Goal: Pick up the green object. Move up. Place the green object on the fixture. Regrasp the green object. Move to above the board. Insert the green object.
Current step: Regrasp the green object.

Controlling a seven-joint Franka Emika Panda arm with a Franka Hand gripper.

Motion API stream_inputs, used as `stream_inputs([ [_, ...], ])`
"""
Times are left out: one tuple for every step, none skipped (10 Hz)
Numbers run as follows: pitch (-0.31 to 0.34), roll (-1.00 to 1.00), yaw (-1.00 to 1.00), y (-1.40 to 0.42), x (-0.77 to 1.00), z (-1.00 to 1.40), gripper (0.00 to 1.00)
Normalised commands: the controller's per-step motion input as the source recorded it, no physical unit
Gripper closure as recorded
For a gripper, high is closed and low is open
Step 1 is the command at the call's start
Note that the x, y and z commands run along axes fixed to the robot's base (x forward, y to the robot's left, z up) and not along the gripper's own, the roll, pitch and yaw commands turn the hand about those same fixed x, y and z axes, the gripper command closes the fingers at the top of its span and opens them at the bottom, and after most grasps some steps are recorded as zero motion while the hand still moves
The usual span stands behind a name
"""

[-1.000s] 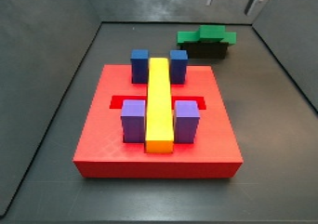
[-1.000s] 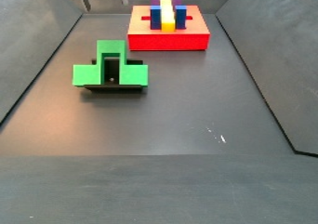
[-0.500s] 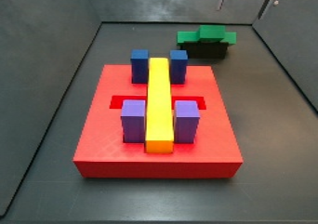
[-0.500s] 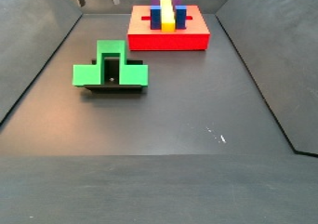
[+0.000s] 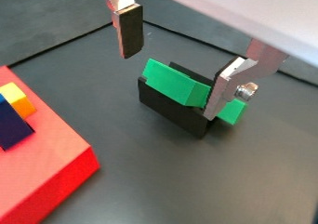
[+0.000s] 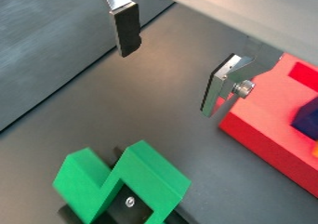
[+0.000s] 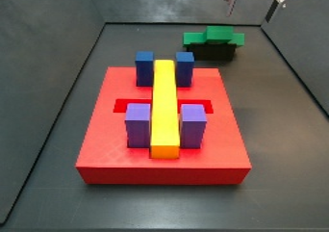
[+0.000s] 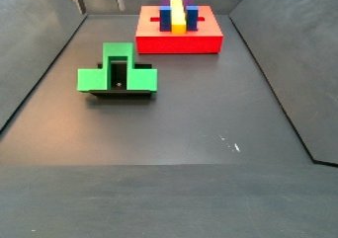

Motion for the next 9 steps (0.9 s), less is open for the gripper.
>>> stream_inputs([
  [0.140, 0.13, 0.05, 0.00, -0.01, 0.00, 0.00],
  [0.000, 0.01, 0.00, 0.00, 0.00, 0.00, 0.00],
  [-0.046, 0.00, 0.00, 0.00, 0.00, 0.00, 0.00],
  [0.003, 0.53, 0.13, 0.00, 0.00, -0.06, 0.00],
  [-0.317, 1.00, 0.11, -0.21, -0.16, 0.00, 0.00],
  [-0.523, 1.00, 0.28, -0.13, -0.15, 0.00, 0.00],
  [-0.520, 1.00, 0.48, 0.00, -0.03, 0.00, 0.00],
  [-0.589, 1.00, 0.47, 0.00, -0.05, 0.00, 0.00],
  [-0.491, 1.00, 0.49, 0.00, 0.00, 0.00, 0.00],
])
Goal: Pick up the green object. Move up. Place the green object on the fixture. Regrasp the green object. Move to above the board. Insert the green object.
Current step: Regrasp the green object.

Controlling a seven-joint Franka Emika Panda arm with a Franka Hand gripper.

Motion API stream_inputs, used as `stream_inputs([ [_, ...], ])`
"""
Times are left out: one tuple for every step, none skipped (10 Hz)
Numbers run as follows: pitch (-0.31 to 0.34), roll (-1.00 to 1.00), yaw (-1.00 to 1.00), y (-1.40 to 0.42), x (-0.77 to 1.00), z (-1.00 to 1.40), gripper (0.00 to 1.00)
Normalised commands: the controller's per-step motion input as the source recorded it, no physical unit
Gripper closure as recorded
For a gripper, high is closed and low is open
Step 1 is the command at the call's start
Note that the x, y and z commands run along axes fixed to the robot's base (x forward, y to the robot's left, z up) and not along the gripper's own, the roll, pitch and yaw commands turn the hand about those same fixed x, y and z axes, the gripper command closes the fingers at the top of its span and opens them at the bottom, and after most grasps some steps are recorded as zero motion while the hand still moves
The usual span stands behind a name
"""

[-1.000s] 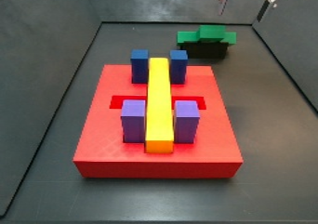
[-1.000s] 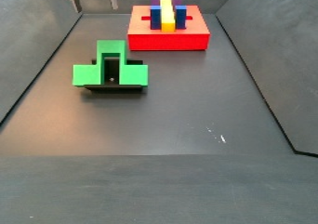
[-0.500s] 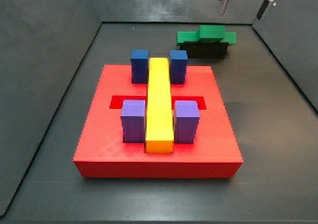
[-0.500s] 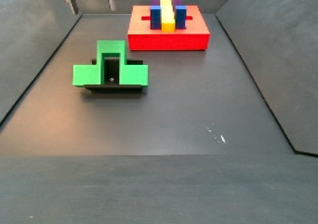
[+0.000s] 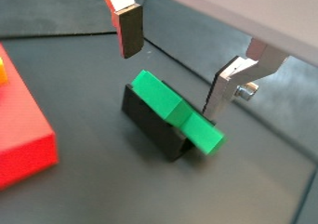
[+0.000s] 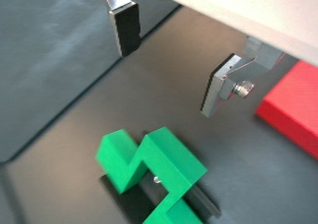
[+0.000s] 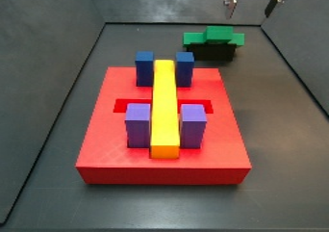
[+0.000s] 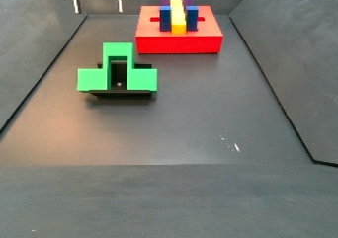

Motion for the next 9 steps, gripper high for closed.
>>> stream_inputs([
  [-0.403, 1.00, 0.47, 0.00, 0.00, 0.00, 0.00],
  [0.043, 1.00, 0.00, 0.00, 0.06, -0.10, 0.00],
  [0.309, 1.00, -0.22, 0.07, 0.00, 0.00, 0.00],
  [0.543, 0.79, -0.47, 0.10, 0.00, 0.00, 0.00],
  [0.663, 0.70, -0.50, 0.08, -0.03, 0.00, 0.00],
  [0.674, 0.46, -0.54, 0.08, 0.00, -0.18, 0.00],
  [0.580, -0.09, -0.52, 0.09, 0.16, -0.33, 0.00],
  [0.549, -0.33, -0.38, 0.26, 0.29, -0.50, 0.00],
  [0.523, -0.42, -0.21, 0.47, 0.26, -0.51, 0.00],
])
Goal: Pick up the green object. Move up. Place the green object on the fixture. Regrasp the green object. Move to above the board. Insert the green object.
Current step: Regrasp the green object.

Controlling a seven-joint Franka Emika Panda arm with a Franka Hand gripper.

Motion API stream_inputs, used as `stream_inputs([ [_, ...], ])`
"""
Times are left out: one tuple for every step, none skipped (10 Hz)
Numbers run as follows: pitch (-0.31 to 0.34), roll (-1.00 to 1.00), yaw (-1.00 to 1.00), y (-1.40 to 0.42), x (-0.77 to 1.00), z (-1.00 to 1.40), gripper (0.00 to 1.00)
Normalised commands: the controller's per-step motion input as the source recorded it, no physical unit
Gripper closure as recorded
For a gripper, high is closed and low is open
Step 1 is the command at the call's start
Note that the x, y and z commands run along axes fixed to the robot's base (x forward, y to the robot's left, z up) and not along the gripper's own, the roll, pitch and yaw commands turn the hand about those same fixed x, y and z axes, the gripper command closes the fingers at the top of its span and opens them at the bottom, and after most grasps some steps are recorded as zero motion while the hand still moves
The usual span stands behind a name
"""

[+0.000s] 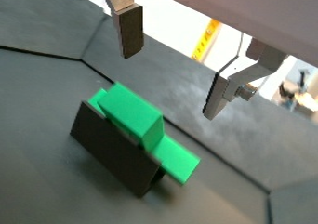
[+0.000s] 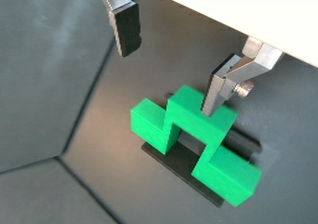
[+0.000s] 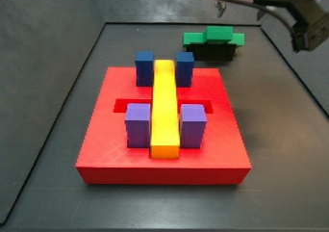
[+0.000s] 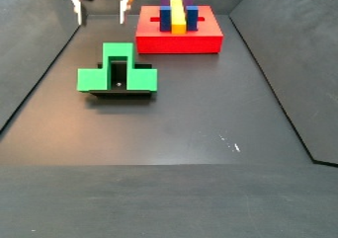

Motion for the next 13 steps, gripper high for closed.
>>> stream_inputs([
  [0.000, -0.26, 0.08, 0.50, 0.00, -0.13, 0.00],
  [-0.246, -0.43, 0.05, 0.32, -0.16, 0.00, 0.00],
  [-0.100, -0.34, 0.00, 0.09, -0.07, 0.58, 0.00],
  [-0.174, -0.06, 0.00, 0.00, -0.21, 0.23, 0.00],
  [-0.269, 0.13, 0.05, 0.00, -0.33, -0.10, 0.00],
  [-0.340, 0.12, 0.04, -0.01, -0.31, -0.19, 0.00],
  [-0.317, 0.13, 0.01, -0.03, -0.19, -0.27, 0.00],
  [-0.351, 0.00, 0.09, 0.00, -0.08, -0.21, 0.00],
  [-0.403, 0.00, 0.26, 0.00, -0.02, -0.23, 0.00],
  [-0.377, 0.00, 0.27, 0.00, -0.01, -0.26, 0.00],
  [-0.351, 0.03, 0.23, -0.01, -0.09, -0.22, 0.00],
  [-0.200, 0.09, 0.20, -0.03, -0.07, -0.11, 0.00],
  [-0.057, 0.20, 0.14, -0.07, -0.01, -0.14, 0.00],
])
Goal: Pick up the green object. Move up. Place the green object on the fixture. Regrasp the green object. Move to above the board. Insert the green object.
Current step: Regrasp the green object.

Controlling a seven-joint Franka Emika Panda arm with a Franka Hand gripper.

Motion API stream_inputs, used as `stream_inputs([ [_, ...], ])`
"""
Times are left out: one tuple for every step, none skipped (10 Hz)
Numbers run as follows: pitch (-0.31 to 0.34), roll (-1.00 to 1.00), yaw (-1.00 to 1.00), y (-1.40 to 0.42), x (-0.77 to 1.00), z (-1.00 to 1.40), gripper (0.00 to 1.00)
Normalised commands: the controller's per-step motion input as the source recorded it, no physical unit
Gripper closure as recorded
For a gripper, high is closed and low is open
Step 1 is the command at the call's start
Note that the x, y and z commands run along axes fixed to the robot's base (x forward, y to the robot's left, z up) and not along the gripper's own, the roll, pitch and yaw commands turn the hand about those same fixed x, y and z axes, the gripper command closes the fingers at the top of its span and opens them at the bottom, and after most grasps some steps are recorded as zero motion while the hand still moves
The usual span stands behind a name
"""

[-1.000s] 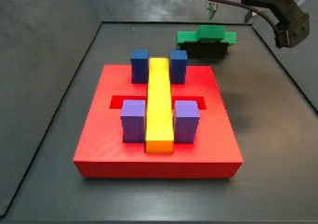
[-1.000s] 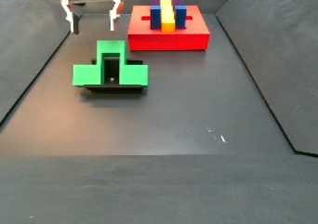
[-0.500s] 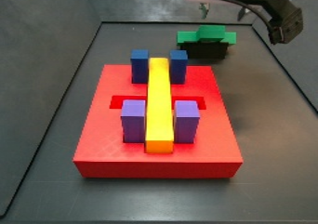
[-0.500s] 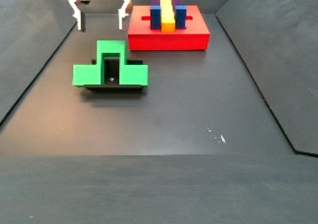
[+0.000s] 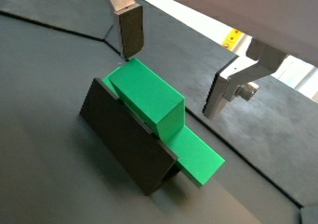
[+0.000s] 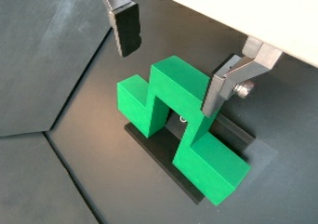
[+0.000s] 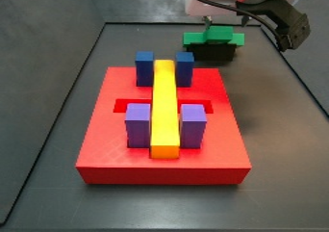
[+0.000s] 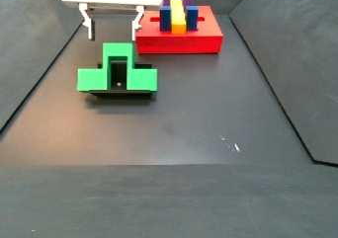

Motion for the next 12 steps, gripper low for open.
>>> stream_inputs([
  [0.000, 0.29, 0.11, -0.07, 0.00, -0.19, 0.00],
  [-0.023, 0.39, 0.09, -0.06, -0.10, -0.36, 0.00],
  [-0.023, 0.50, 0.02, -0.07, -0.19, -0.49, 0.00],
  [0.000, 0.46, 0.00, -0.05, -0.12, -0.35, 0.00],
  [0.000, 0.39, 0.00, -0.01, -0.01, -0.22, 0.00],
  [0.071, 0.18, 0.00, 0.00, 0.00, -0.02, 0.00],
  [0.083, 0.00, 0.00, 0.09, 0.05, 0.00, 0.00],
  [0.111, 0.05, 0.05, 0.13, 0.14, 0.00, 0.00],
  [0.091, 0.17, 0.12, 0.20, 0.18, -0.09, 0.00],
  [0.089, 0.08, 0.04, 0.02, 0.00, -0.06, 0.00],
  [0.000, 0.01, 0.00, 0.00, 0.00, -0.01, 0.00],
  [0.000, 0.02, 0.00, 0.00, 0.00, -0.07, 0.00],
])
